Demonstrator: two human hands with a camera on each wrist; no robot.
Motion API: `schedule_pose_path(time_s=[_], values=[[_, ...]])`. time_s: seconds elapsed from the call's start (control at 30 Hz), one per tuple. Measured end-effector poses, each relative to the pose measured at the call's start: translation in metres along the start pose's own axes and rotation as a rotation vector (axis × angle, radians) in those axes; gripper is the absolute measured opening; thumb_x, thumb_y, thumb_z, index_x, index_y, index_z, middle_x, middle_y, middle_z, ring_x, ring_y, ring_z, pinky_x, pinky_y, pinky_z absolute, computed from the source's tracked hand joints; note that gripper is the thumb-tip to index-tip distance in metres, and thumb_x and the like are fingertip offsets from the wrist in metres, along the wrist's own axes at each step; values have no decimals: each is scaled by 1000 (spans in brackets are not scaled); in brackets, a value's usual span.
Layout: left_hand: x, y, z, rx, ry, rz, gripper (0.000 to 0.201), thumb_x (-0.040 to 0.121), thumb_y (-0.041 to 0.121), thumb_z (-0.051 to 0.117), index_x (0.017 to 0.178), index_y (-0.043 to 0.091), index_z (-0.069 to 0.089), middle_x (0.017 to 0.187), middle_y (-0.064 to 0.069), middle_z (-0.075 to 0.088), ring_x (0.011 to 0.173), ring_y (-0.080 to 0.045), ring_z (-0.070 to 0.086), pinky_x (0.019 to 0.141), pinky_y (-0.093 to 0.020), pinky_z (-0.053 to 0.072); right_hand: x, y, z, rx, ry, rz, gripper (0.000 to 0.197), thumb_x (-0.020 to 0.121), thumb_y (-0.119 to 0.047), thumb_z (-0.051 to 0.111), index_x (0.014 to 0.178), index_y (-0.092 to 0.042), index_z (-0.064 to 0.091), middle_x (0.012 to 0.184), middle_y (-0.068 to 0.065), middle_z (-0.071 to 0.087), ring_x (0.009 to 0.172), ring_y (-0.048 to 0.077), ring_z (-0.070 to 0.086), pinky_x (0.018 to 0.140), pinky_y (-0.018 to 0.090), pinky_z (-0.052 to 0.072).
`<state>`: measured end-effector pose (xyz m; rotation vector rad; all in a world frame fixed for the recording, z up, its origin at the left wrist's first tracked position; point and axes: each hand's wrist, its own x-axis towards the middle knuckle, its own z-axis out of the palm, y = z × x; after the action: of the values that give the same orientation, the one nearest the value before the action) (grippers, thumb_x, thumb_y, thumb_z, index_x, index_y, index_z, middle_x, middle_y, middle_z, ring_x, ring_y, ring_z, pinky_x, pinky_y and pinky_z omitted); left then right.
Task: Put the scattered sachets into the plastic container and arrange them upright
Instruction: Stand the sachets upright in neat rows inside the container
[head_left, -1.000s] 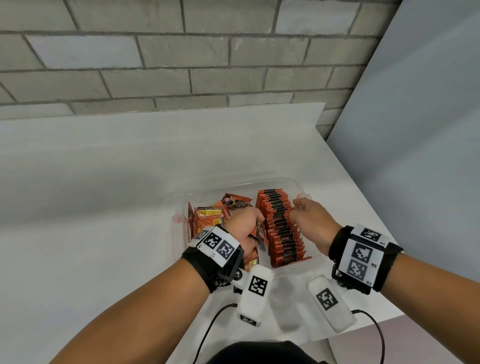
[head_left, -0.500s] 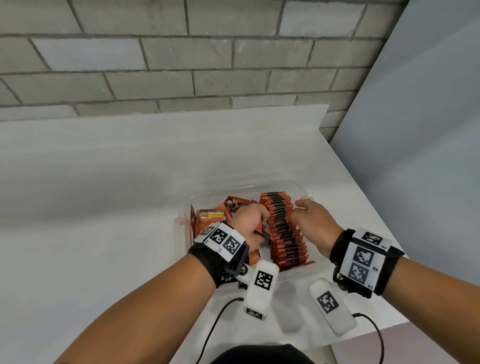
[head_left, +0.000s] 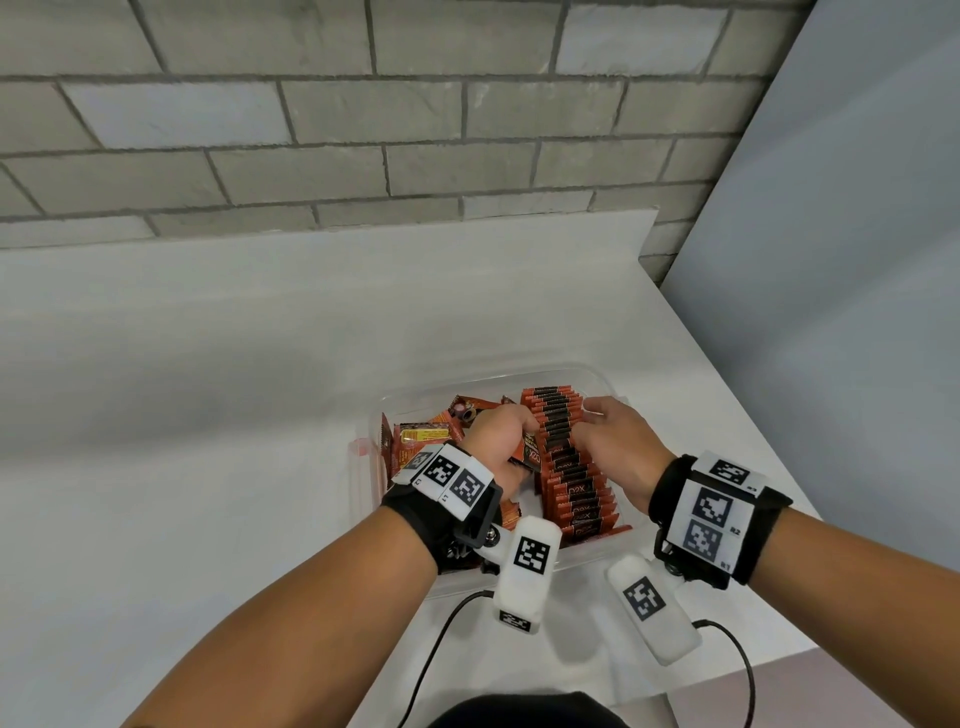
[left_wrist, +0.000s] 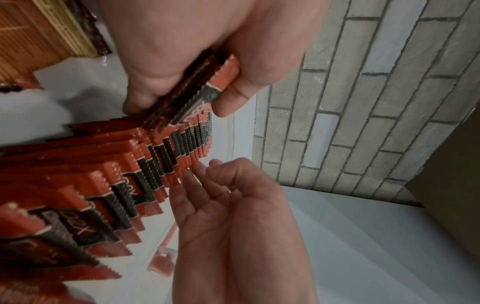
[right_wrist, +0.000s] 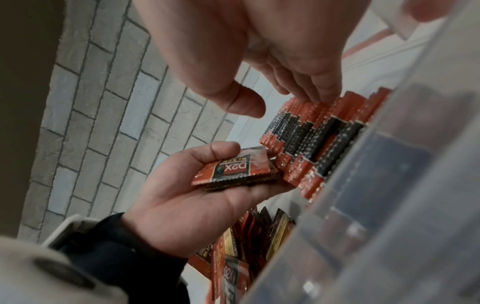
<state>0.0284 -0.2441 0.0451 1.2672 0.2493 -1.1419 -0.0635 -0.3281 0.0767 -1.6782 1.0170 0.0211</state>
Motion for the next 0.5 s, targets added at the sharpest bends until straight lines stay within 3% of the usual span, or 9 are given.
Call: schedule_pose_path(time_s=[0.1, 0.17, 0.2, 0.3, 0.43, 0.5], values=[[0, 2, -1, -5, -10, 1, 20, 86, -8, 38, 93, 2, 54, 86, -15, 60, 70, -24, 60, 59, -34, 51, 1, 0, -1, 18, 4, 10, 48, 91, -3, 49, 137, -9, 39, 100, -7, 57, 86, 5, 54, 66, 21, 43], [0, 2, -2, -4, -18, -1, 19, 86, -8, 38, 90, 2, 54, 84, -14, 60, 69, -24, 60, 58, -34, 50, 2, 0, -2, 16, 18, 11, 50, 91, -4, 50, 139, -9, 37, 115, 0, 57, 94, 8, 53, 77, 23, 44], [0, 2, -2, -9, -24, -2, 19, 86, -8, 38, 91, 1, 54, 85, -15, 60, 70, -24, 60, 58, -34, 50, 3, 0, -3, 23, 17, 8, 46, 91, -3, 49, 135, -9, 39, 113, 0, 58, 92, 8, 53, 77, 22, 44], [0, 1, 0, -17, -31, -6, 20, 86, -7, 38, 94, 1, 54, 86, -15, 60, 68, -25, 60, 60, -35, 51, 4, -1, -1, 50, 1, 22, 26, 91, 1, 47, 111, -15, 44, 86, -8, 55, 76, 3, 52, 60, 19, 40], [3, 2, -1, -13, -26, -6, 19, 86, -7, 37, 84, 2, 53, 79, -13, 58, 64, -24, 59, 57, -34, 50, 7, -1, -1, 33, -10, 12, 45, 89, -2, 50, 132, -7, 42, 103, 0, 61, 85, 9, 58, 62, 22, 43], [4, 2, -2, -10, -15, 5, 20, 85, -9, 36, 85, 1, 54, 80, -14, 59, 65, -25, 59, 59, -34, 50, 8, -2, -3, 13, 11, 9, 53, 89, -3, 51, 139, -9, 36, 116, 2, 58, 98, 12, 56, 71, 22, 42]])
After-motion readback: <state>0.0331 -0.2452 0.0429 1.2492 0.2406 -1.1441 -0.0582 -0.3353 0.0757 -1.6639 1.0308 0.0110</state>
